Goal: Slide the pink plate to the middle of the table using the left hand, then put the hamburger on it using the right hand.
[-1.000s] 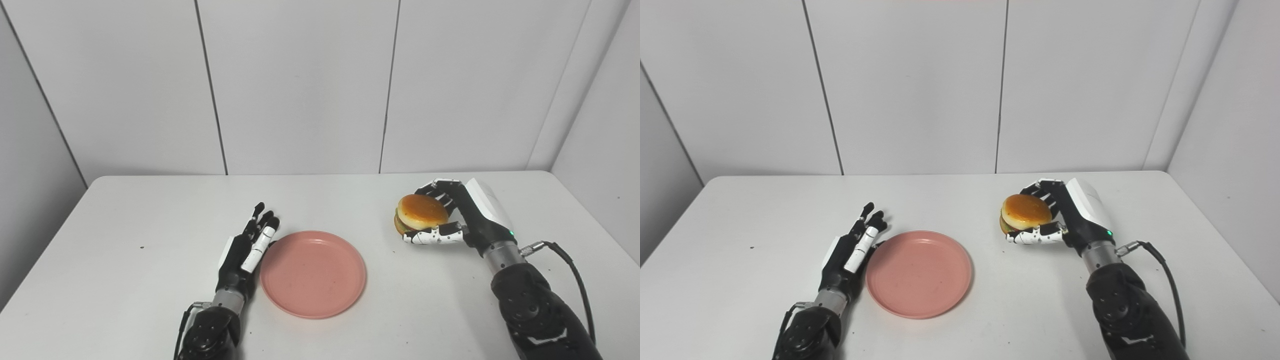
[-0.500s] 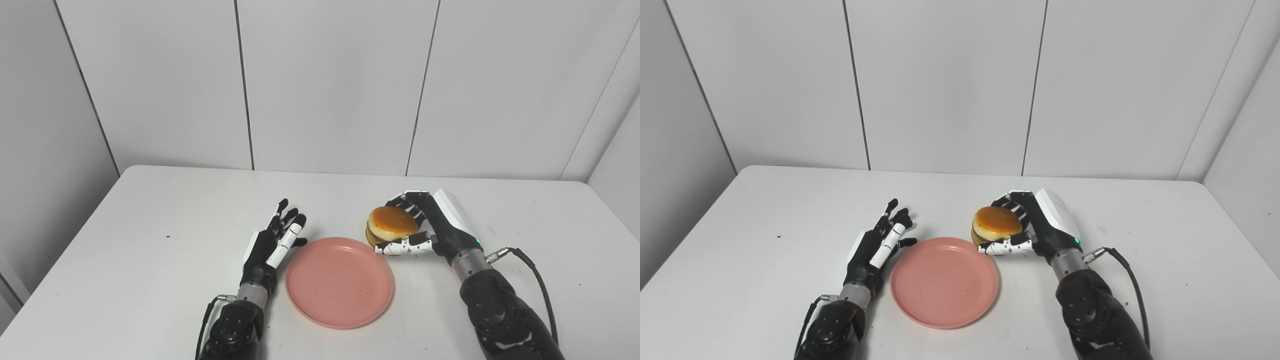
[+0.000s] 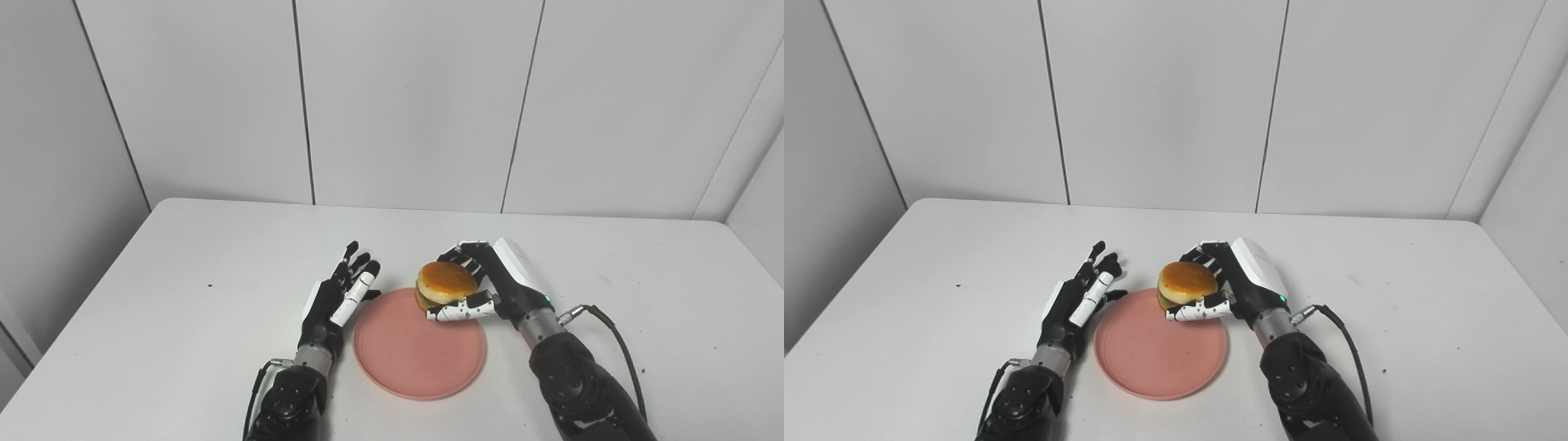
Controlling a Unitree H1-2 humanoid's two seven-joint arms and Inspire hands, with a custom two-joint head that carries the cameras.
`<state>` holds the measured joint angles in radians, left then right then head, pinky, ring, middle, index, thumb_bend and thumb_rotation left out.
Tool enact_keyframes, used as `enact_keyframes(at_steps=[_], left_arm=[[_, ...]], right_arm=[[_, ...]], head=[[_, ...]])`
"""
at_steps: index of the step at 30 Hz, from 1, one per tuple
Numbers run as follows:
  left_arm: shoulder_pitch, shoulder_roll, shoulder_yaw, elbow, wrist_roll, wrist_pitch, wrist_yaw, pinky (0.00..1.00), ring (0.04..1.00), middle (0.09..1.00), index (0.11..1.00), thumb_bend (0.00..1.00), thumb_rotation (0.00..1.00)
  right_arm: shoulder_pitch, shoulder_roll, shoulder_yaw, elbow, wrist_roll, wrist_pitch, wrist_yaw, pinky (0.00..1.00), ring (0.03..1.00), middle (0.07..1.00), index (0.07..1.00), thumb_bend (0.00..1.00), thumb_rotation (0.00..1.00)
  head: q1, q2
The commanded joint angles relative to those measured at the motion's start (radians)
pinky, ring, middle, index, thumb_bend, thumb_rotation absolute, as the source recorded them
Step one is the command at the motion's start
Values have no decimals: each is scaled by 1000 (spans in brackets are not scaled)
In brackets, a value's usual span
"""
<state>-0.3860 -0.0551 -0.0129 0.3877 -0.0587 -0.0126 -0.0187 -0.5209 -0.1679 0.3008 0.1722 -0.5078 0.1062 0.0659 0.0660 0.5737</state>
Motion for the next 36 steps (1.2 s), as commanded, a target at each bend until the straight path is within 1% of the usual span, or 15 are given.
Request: enact_keyframes(at_steps=[1,4,6,9,10,12,14,17,22,27,30,33,36], left_arm=[[2,-16,-15,-2,4,26,-10,706,890,931,954,827,702],[1,-16,-15,-2,3,26,-9,726,891,933,954,819,704],[1,-17,-14,-1,0,25,-10,708,892,935,955,815,699],[0,-17,-14,1,0,22,-10,699,892,935,953,830,696],[0,-17,-15,2,2,21,-10,703,889,933,955,824,700],[-1,-17,-15,4,4,21,-7,706,885,930,955,820,701],[-2,-15,-15,8,6,19,-7,710,884,928,955,821,703],[-5,-14,-16,15,10,12,-6,700,878,921,951,829,705],[-7,-15,-17,19,11,10,-4,675,871,916,951,828,705],[-11,-13,-19,32,15,7,-1,695,875,915,948,831,705],[-11,-12,-19,32,11,7,-5,685,875,917,950,830,704],[-10,-12,-20,29,9,8,-8,705,877,920,951,830,705],[-12,-10,-22,34,9,5,-11,719,882,921,949,844,714]], right_arm=[[-28,9,5,-15,-3,-50,-8,428,501,540,485,515,159],[-22,11,16,-11,-5,-47,-4,443,517,556,485,514,162],[-19,12,24,-5,-10,-47,-2,434,509,550,485,514,162],[-15,11,41,4,-25,-50,-2,457,534,569,486,514,163],[-14,11,44,7,-27,-51,-1,400,482,556,487,514,161],[-9,12,55,20,-31,-64,-2,345,430,533,488,515,159],[-8,9,66,30,-40,-70,-3,347,429,525,487,515,158],[-7,1,91,45,-61,-80,-1,391,462,529,488,515,156],[-2,3,106,69,-73,-101,-7,398,470,532,488,515,155],[-2,3,113,92,-81,-120,-12,411,483,537,489,515,155],[-2,1,110,95,-83,-127,-10,413,487,543,490,515,157],[-2,-2,105,94,-76,-134,-6,407,482,544,491,515,159],[1,-7,94,88,-58,-141,0,428,513,572,494,520,161]], head=[[0,1],[0,1],[0,1],[-1,1],[-1,1],[-1,1],[-4,2],[-3,2],[-5,-1],[-8,-4],[-8,-4],[-8,-6],[-8,-6]])
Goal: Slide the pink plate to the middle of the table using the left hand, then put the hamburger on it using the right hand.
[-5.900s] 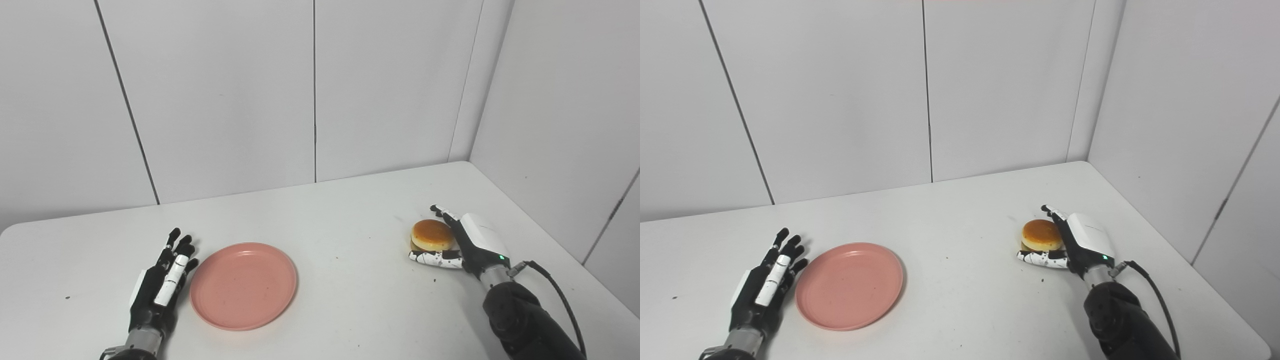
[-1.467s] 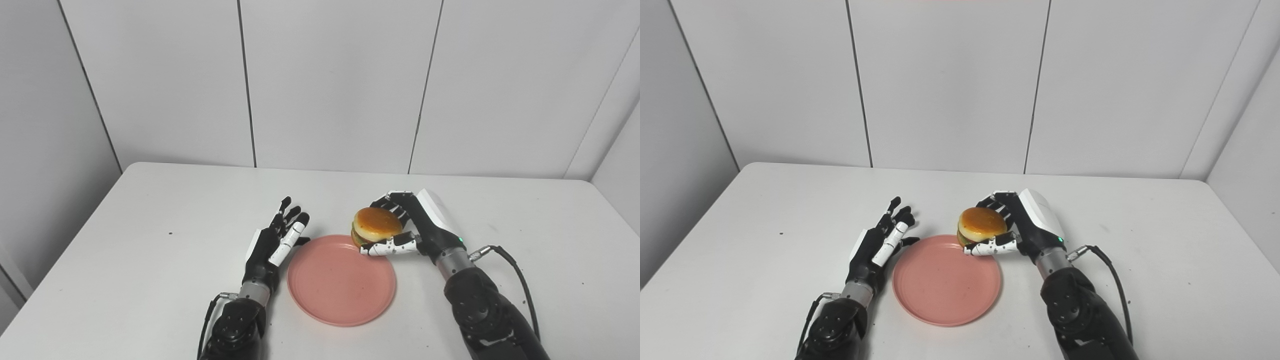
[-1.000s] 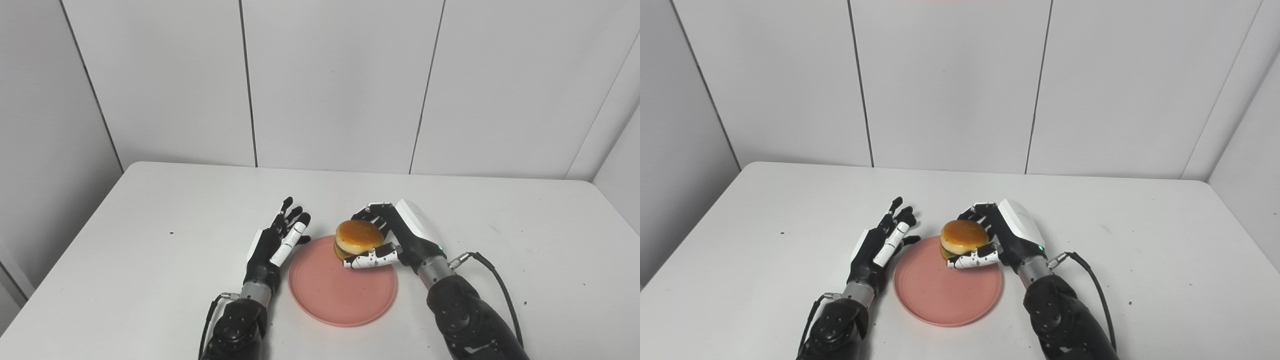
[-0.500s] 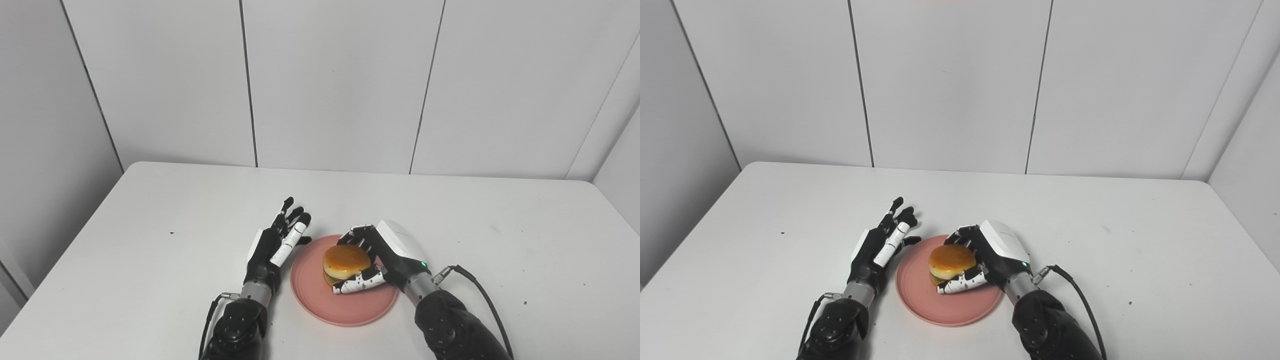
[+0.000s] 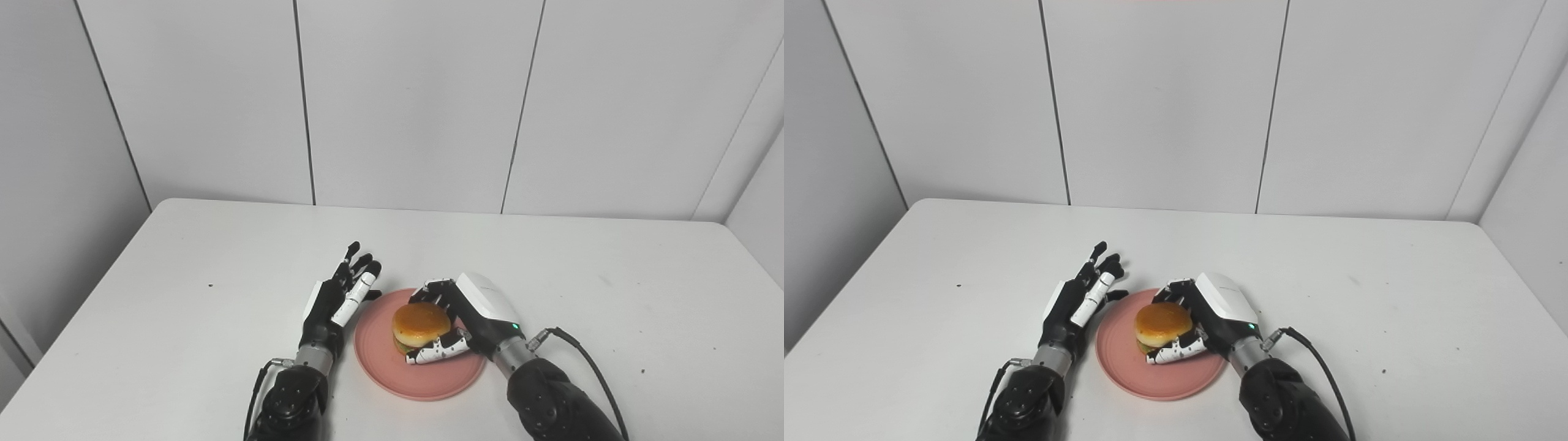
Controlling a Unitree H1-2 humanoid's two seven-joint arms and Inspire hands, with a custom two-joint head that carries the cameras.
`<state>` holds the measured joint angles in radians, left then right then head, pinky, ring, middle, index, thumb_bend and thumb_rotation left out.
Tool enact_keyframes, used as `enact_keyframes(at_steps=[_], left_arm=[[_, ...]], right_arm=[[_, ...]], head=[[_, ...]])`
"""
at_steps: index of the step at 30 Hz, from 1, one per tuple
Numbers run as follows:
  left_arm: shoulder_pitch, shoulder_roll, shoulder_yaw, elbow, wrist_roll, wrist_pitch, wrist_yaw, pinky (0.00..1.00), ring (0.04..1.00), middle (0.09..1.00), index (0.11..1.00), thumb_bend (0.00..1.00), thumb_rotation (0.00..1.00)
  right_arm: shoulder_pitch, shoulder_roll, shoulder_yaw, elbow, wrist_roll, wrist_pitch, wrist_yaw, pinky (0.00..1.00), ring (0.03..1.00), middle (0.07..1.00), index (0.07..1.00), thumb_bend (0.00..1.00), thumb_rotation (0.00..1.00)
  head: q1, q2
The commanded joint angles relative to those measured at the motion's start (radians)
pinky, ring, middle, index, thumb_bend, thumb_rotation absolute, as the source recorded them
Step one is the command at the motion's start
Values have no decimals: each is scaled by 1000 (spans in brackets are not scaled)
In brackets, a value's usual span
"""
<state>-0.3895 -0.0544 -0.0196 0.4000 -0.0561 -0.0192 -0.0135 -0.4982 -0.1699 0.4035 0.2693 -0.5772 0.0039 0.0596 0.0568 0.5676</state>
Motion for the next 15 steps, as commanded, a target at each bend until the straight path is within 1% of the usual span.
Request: enact_keyframes(at_steps=[1,3,5,7,10,11,15], left_arm=[[-10,-11,-15,24,6,11,-16,720,885,922,948,846,715],[-12,-10,-15,28,6,8,-17,714,889,925,946,848,716],[-14,-11,-15,32,5,7,-17,725,892,928,946,848,713],[-15,-10,-16,34,7,7,-17,733,893,929,949,845,717],[-15,-8,-17,32,6,8,-19,738,891,931,948,848,719],[-14,-8,-18,30,7,9,-19,738,891,931,947,849,719],[-14,-7,-20,28,7,10,-20,720,875,926,944,852,719]], right_arm=[[-21,-9,-8,-13,9,-40,8,437,524,583,522,592,203],[-21,-15,-5,-16,5,-43,9,449,536,598,605,805,327],[-21,-21,-2,-17,3,-51,10,452,539,605,637,887,369],[-21,-25,0,-22,2,-56,14,461,552,625,661,953,380],[-20,-29,2,-34,2,-57,23,523,611,676,680,996,391],[-20,-32,4,-39,-1,-58,25,529,617,681,682,998,391],[-20,-50,16,-67,-21,-53,50,634,717,751,716,1000,437]], head=[[-1,0],[-2,0],[-1,-1],[-1,-1],[-2,-1],[-2,-2],[-2,-2]])
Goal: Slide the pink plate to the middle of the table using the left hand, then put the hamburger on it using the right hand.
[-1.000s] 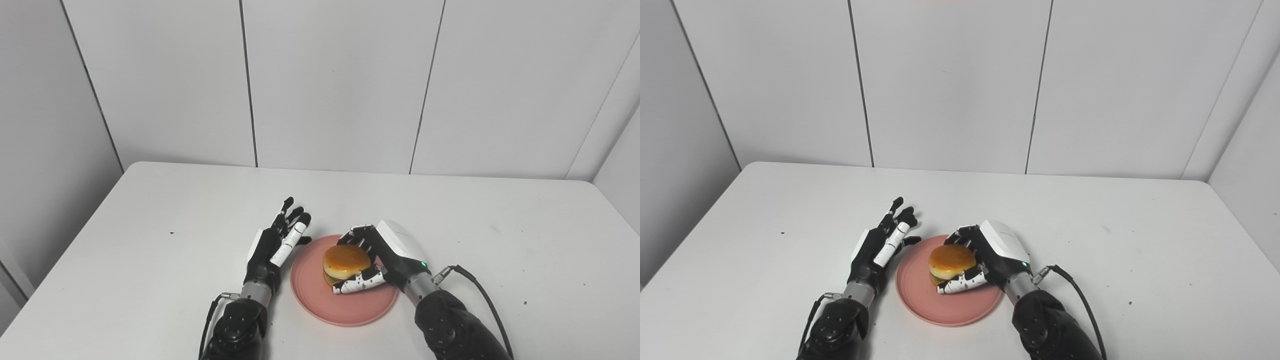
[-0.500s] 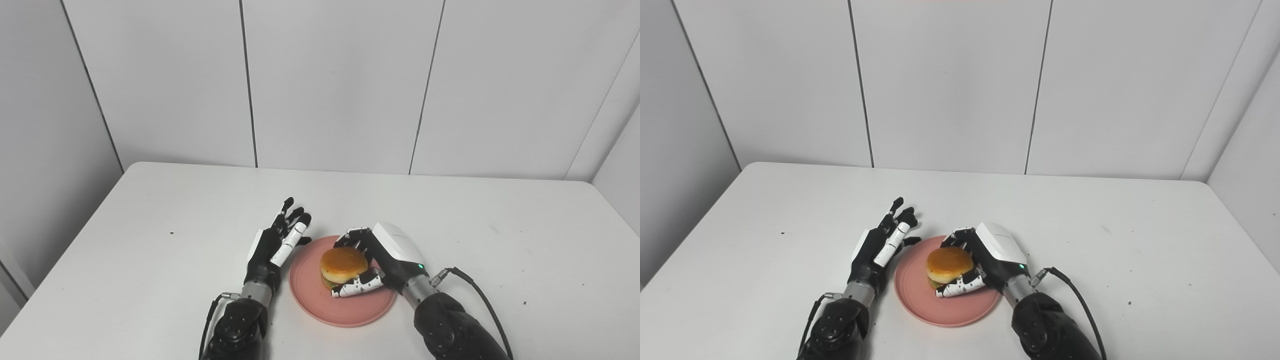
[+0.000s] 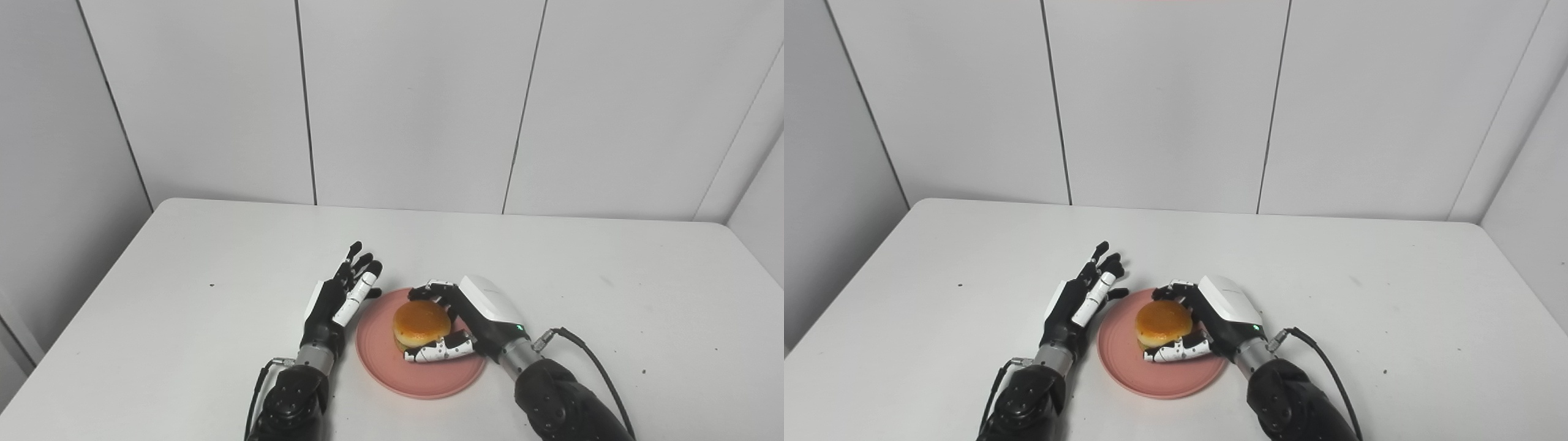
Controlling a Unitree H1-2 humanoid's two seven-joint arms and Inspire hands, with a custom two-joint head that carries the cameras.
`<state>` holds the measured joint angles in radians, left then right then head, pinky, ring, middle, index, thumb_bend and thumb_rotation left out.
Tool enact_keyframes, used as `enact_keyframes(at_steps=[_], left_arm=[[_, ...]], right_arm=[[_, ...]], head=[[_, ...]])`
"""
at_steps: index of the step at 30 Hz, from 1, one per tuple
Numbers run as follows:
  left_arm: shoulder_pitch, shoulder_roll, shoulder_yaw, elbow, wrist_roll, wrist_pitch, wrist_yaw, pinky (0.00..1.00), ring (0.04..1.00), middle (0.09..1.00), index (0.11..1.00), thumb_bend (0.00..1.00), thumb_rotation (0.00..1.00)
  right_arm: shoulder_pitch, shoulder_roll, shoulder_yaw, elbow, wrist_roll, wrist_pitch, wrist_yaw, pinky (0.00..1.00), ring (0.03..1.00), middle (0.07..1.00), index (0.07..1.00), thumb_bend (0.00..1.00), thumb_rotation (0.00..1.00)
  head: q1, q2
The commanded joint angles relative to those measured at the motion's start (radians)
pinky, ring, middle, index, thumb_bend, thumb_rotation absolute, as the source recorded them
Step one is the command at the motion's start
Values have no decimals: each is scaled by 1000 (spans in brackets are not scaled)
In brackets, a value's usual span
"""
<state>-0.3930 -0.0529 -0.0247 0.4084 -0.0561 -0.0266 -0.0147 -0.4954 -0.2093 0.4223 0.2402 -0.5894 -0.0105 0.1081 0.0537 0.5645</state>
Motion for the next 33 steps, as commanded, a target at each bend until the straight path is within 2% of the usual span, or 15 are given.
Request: enact_keyframes(at_steps=[1,6,11,16,19,21,27,29,33], left_arm=[[-9,-8,-15,16,6,20,-19,718,874,926,944,851,718],[-7,-8,-16,11,0,24,-28,709,881,932,948,850,722],[-4,-11,-13,6,-7,26,-32,722,889,934,948,838,716],[0,-12,-9,3,-15,30,-36,748,898,935,950,833,711],[0,-9,-11,3,-13,32,-35,729,893,931,947,825,713],[0,-8,-10,2,-15,34,-36,729,894,931,949,818,711],[6,-7,-8,-10,-22,44,-43,743,896,938,952,802,701],[6,-7,-5,-11,-27,45,-45,750,900,942,954,798,699],[10,-8,4,-19,-44,39,-46,698,903,948,962,821,697]], right_arm=[[-22,-15,-1,-45,-11,-40,6,637,721,753,717,1000,439],[-16,-35,1,-96,-25,-49,23,671,750,770,728,1000,487],[4,-56,-15,-190,-36,-31,44,701,772,780,734,1000,476],[30,-68,-69,-268,8,-23,59,719,783,776,726,1000,460],[47,-69,-108,-302,47,-39,56,686,764,761,715,1000,442],[56,-64,-129,-314,70,-54,48,627,730,742,702,1000,425],[92,-65,-190,-382,119,-35,50,608,701,730,707,992,515],[109,-47,-223,-373,154,-41,25,612,699,726,704,983,518],[133,8,-275,-332,204,-44,-29,594,700,731,698,877,558]], head=[[1,1],[2,4],[2,5],[3,5],[2,5],[3,5],[1,5],[0,6],[-1,6]])
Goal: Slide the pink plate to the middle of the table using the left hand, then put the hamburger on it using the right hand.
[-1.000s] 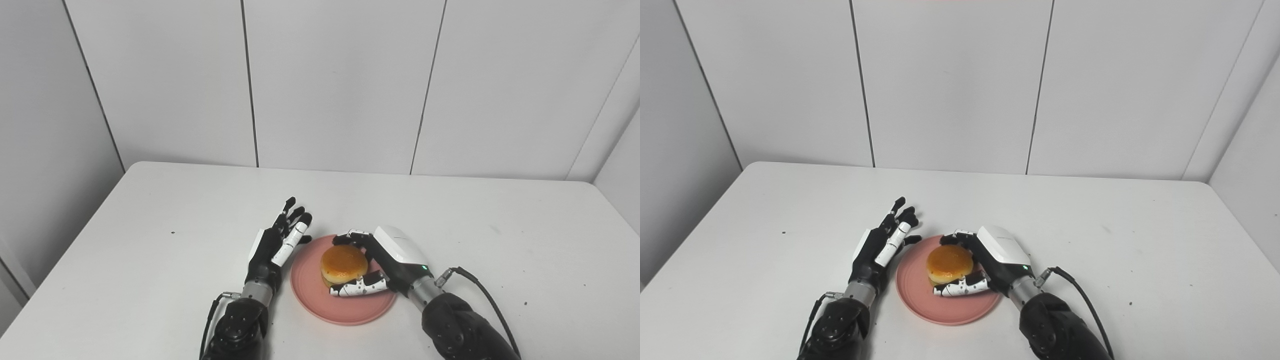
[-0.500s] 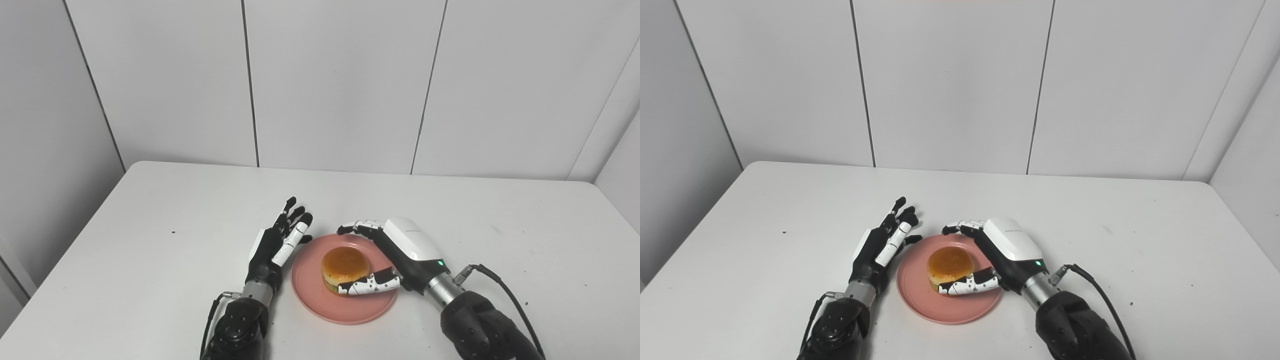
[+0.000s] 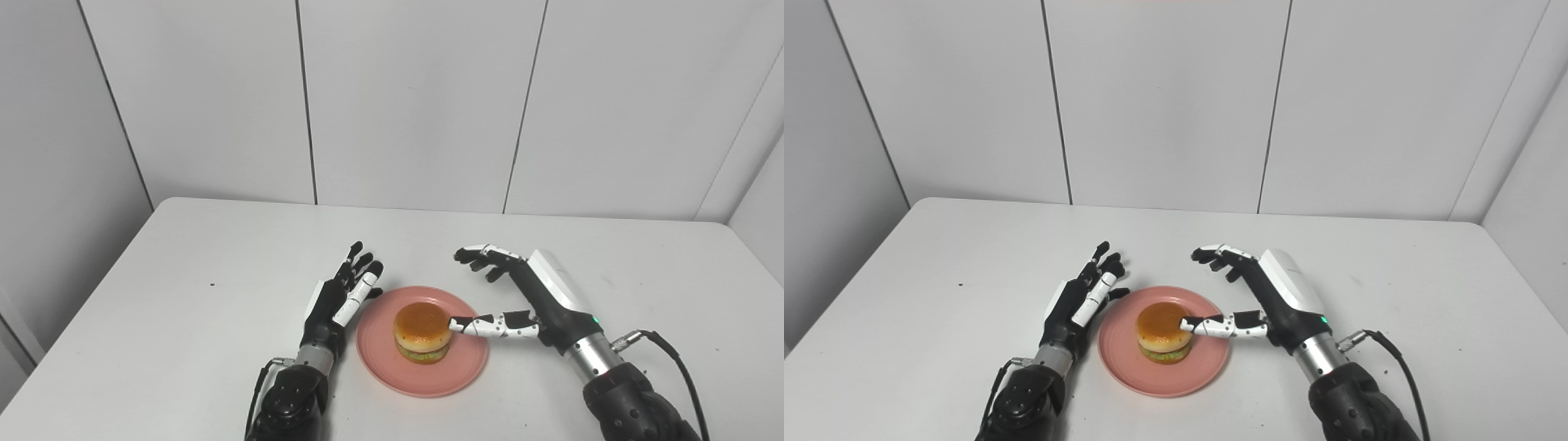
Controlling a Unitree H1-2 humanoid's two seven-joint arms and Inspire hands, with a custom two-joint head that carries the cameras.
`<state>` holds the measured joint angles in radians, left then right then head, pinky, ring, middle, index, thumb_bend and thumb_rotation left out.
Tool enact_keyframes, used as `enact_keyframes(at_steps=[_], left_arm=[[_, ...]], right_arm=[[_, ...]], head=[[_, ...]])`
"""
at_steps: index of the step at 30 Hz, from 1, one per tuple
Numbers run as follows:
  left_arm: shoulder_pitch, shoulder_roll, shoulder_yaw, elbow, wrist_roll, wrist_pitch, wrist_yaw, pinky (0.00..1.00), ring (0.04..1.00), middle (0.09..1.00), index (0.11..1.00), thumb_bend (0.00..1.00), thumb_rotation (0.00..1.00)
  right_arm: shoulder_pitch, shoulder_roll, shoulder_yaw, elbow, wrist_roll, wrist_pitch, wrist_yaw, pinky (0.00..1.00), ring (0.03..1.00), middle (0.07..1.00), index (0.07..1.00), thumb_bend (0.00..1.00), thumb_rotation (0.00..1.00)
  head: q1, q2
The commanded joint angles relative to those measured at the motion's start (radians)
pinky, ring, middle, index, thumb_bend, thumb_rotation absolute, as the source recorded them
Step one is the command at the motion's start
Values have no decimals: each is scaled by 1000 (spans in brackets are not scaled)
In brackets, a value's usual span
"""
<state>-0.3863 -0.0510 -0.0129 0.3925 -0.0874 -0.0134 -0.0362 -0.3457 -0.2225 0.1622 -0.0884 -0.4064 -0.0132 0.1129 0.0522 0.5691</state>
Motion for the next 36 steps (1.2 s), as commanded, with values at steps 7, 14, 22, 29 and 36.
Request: enact_keyframes(at_steps=[7,14,22,29,36], left_arm=[[18,-31,2,-6,50,-81,69,772,893,925,941,842,701],[48,-68,5,-11,133,-192,179,939,934,921,933,902,758],[80,-73,-13,-2,174,-216,192,964,941,920,916,828,782],[99,-72,-21,-11,172,-185,190,1000,958,931,925,849,811],[100,-65,-12,-19,155,-135,180,1000,972,942,934,854,825]], right_arm=[[-9,98,-72,120,91,-52,-107,695,789,801,740,698,733],[-21,174,-153,259,299,-64,-95,692,767,799,766,772,888],[-25,230,-197,332,426,-76,-103,816,857,855,775,787,875],[-16,227,-173,351,382,-88,-120,919,926,921,839,736,956],[-5,221,-154,358,361,-82,-121,928,927,922,863,744,979]], head=[[-2,4],[1,5],[0,7],[2,8],[2,7]])
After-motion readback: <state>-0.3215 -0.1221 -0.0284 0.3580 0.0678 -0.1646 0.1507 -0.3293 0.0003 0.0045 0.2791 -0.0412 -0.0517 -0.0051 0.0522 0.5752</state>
